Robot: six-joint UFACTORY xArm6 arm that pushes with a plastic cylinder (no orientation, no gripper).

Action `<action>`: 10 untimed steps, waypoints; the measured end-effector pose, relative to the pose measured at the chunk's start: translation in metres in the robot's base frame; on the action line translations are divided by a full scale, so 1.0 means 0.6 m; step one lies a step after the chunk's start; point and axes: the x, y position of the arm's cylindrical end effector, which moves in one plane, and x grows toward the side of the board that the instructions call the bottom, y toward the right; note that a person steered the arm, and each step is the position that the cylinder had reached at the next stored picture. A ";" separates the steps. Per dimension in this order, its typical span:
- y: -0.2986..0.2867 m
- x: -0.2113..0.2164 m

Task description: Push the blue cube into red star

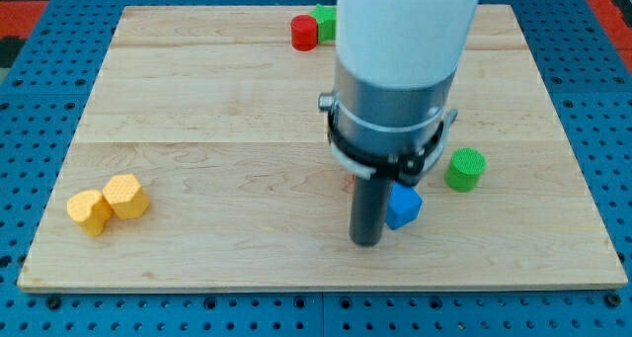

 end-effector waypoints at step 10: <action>0.047 -0.083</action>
